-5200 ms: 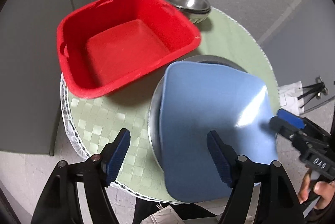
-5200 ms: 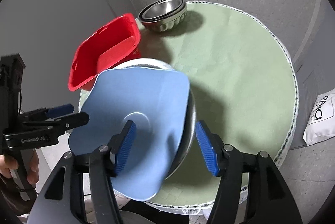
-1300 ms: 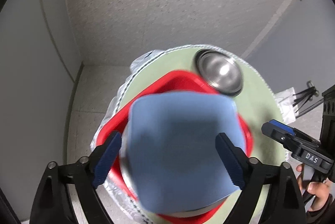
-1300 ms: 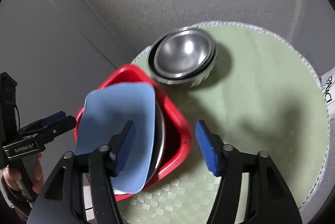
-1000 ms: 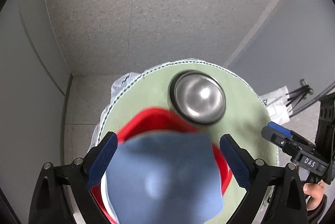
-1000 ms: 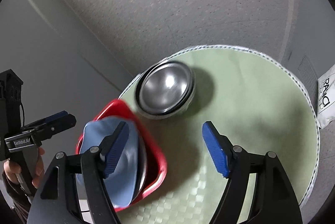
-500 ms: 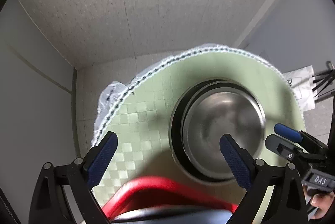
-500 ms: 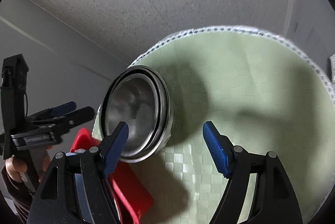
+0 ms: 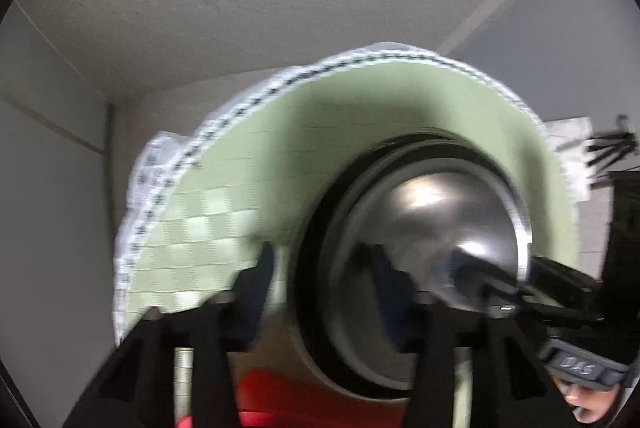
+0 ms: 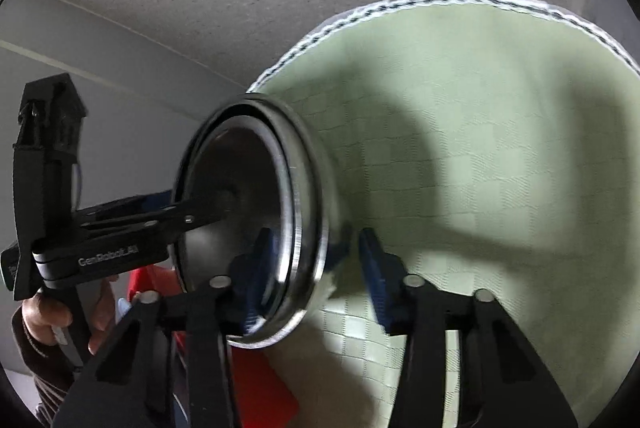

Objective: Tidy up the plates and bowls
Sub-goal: 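Move both grippers to the stacked small steel bowls and grasp their rim, then lift the small bowl stack with both grippers over the red basin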

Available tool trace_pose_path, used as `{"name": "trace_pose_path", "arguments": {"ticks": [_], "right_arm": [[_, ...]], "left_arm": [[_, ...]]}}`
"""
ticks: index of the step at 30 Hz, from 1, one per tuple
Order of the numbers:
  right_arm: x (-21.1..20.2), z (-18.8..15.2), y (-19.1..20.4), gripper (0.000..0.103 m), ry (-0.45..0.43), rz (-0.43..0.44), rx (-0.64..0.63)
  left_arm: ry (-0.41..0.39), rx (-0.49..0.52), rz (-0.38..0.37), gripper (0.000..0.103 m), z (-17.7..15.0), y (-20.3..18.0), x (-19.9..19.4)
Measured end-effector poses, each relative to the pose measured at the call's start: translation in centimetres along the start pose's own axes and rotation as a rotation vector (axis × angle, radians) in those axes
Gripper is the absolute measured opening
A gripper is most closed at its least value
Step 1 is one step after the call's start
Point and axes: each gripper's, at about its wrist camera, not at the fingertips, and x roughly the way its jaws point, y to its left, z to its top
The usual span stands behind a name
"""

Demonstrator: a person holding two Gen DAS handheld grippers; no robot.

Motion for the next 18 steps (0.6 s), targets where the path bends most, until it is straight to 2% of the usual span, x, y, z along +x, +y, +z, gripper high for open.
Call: {"name": "trace_pose_path", "arguments": {"ticks": [9, 12, 18], "right_arm": [[-1.2, -0.8, -0.1, 0.035, -0.01, -0.017, -0.001], [-2.9, -1.4, 0.3, 0.035, -0.044, -0.014, -0.009], [-7.5, -2.9, 2.0, 0.035, -0.122, -0.004, -0.031]], "left_arm": [[-0.048, 0.034, 0.035, 0.036, -0.7, -0.9, -1.3], [-0.073, 0.033, 0.023, 0.036, -1.5, -1.2, -2.9], [-0.173, 0.051, 0.015, 0.036, -3.5, -2.7, -8.1]]}}
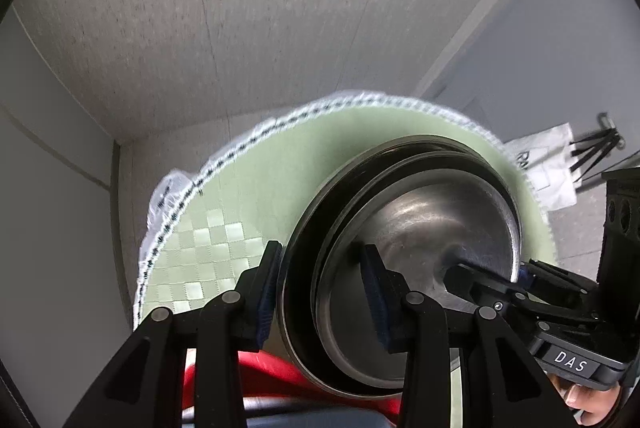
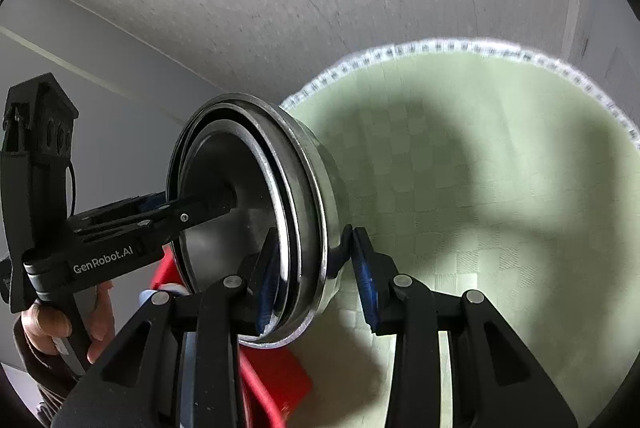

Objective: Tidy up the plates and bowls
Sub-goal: 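Lift the small bowl stack with both grippers over the red basin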

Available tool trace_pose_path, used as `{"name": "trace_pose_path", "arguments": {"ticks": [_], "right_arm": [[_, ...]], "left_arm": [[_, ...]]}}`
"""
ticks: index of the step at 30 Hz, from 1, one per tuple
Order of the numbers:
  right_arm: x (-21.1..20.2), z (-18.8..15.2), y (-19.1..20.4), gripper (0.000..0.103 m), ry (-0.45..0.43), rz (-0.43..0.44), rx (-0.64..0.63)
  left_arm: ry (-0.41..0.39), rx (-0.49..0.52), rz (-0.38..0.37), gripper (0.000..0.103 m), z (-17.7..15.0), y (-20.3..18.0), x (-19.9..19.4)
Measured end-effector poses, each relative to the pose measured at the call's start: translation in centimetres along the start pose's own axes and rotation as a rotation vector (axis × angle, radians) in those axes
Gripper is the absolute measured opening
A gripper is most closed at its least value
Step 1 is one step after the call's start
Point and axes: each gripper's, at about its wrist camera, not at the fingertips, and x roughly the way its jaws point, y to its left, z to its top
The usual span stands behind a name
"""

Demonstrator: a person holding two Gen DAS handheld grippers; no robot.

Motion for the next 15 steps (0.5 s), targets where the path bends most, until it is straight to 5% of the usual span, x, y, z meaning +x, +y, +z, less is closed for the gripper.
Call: {"name": "trace_pose_path", "arguments": {"ticks": [9, 15], "right_arm": [[-7.5, -3.3, 6.7, 0.035, -0.104, -0.002, -0.094], [-7.3, -6.9, 11.3, 0.035, -0.077, 0.011, -0.149]], "left_arm": [[-0.144, 0.014, 0.001, 0.036, -5.3, -0.2, -9.9], [-0.186, -0.001, 0.035, 0.036, -11.7, 1.8, -14.1]]}}
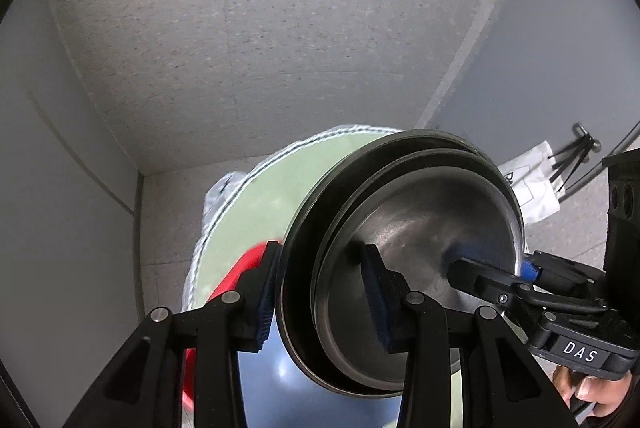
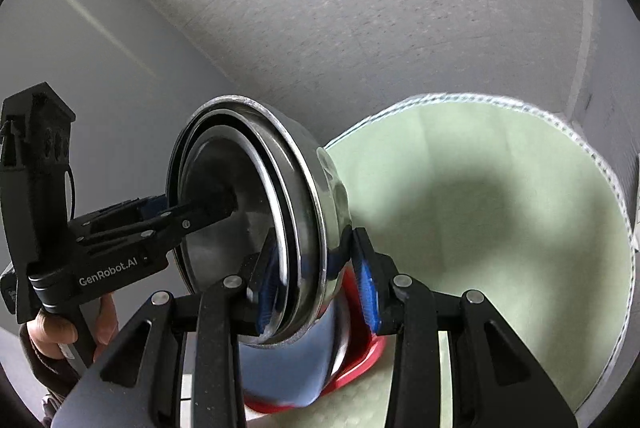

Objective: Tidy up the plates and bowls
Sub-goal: 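Lift the small bowl stack with both grippers over the red basin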

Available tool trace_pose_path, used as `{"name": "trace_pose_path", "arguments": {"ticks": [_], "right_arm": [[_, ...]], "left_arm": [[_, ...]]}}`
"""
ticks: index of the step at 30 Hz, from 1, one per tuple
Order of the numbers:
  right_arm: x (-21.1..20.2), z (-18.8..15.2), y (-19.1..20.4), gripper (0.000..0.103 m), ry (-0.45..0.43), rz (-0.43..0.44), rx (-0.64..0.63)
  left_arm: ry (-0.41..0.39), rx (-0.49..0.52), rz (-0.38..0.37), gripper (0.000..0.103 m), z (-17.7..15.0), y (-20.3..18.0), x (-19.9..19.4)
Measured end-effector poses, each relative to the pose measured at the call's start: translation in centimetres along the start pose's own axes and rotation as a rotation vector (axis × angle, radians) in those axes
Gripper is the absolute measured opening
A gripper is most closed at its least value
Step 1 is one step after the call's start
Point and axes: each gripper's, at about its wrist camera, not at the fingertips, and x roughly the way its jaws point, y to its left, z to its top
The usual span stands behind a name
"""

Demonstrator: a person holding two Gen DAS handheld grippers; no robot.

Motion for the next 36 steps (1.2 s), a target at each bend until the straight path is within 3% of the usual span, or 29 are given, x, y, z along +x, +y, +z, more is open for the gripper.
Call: {"name": "trace_pose_path", "arguments": {"ticks": [7, 13, 18, 33, 36], "right_arm": [[3.0, -4.6, 3.6, 0.035, 0.093, 0.003, -0.033], [5.5, -7.5, 4.3, 0.035, 0.162, -0.028, -0.038], [6.8, -8.5, 4.2, 0.035, 0.189, -0.056, -0.037], [8.8, -8.5, 4.2, 0.036, 0.196, -0.111, -0.044], [8.9, -8.5, 4.4, 0.037, 0.185, -0.127, -0.058]], "left_arm": [[0.046, -0.075, 0.012, 0.037, -7.3, 4.2, -1.6], [0.105, -0.125, -0.004, 0.037, -10.5, 6.1, -0.5], [0.135, -0.147, -0.017, 0.037, -11.6, 7.0, 0.6], [0.175, -0.19, -0.028, 0.036, -10.7, 7.4, 5.7], [0.179, -0.195, -0.019, 0.042, -10.8, 7.3, 6.3]]}}
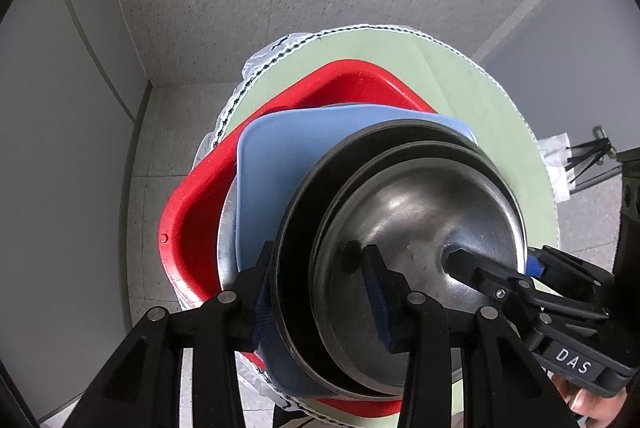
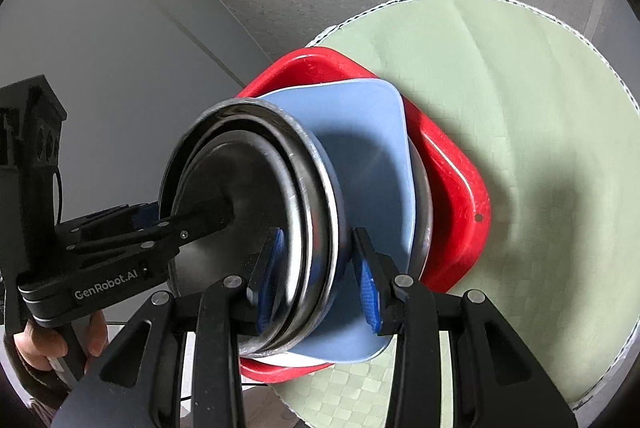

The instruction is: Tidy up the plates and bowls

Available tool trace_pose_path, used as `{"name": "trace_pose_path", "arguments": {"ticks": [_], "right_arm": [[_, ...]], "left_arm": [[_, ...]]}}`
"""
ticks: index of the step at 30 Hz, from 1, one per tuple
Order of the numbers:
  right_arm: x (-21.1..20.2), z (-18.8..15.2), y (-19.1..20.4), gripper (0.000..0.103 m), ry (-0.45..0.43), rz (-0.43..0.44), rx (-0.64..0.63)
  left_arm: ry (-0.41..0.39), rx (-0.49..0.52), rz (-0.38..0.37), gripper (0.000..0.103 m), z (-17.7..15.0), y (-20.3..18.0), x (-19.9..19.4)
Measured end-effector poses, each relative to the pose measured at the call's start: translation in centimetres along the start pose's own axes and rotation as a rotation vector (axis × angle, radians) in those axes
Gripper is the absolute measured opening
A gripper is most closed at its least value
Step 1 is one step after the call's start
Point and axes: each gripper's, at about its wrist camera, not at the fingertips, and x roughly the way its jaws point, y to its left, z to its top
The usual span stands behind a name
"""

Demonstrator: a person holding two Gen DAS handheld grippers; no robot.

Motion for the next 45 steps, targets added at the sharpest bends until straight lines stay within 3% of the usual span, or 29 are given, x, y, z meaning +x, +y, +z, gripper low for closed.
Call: {"name": "trace_pose_path", "arguments": {"ticks": [5, 10, 14, 24, 30, 36, 41, 45], "right_arm": [[-1.5, -0.1, 0.2, 0.049, -0.04, 0.004, -0.009], [-2.8, -0.6, 0.4, 0.052, -0.082, 0.0, -0.011], [-4.1, -1.5, 0.3, 0.067, -0.126, -0.017, -0.006], [-9.7, -6.0, -0.5, 0.084, -0.266, -0.11, 0.025], [-14.9, -10.9, -0.3, 0.093, -0.396, -0.197, 0.025], [-20.1, -16.9, 0.3, 0.098, -0.506, -0.308, 0.004], [-24.7, -23.3, 1.9, 0.103, -0.6, -0.377, -0.041], [-27.9, -28.6, 3.6, 0.103, -0.642, -0.392, -0.058]], "left_arm": [[-0.021, 0.001, -0.028, 0.064, 0.0, -0.5, 0.0], [-0.082, 0.01, -0.008, 0.082, -0.1, -1.1, -1.1], [-0.102, 0.0, -0.019, 0.084, -0.5, -1.2, -1.5], [-0.237, 0.013, 0.013, 0.091, -4.4, -2.9, -5.4], [-0.397, 0.069, 0.096, 0.095, -9.4, -5.8, -9.3], [-0.537, 0.119, 0.119, 0.1, -16.3, -9.2, -13.6], [-0.663, 0.182, 0.121, 0.102, -24.7, -12.7, -17.6], [-0.707, 0.203, 0.106, 0.102, -31.0, -14.5, -20.2]]}}
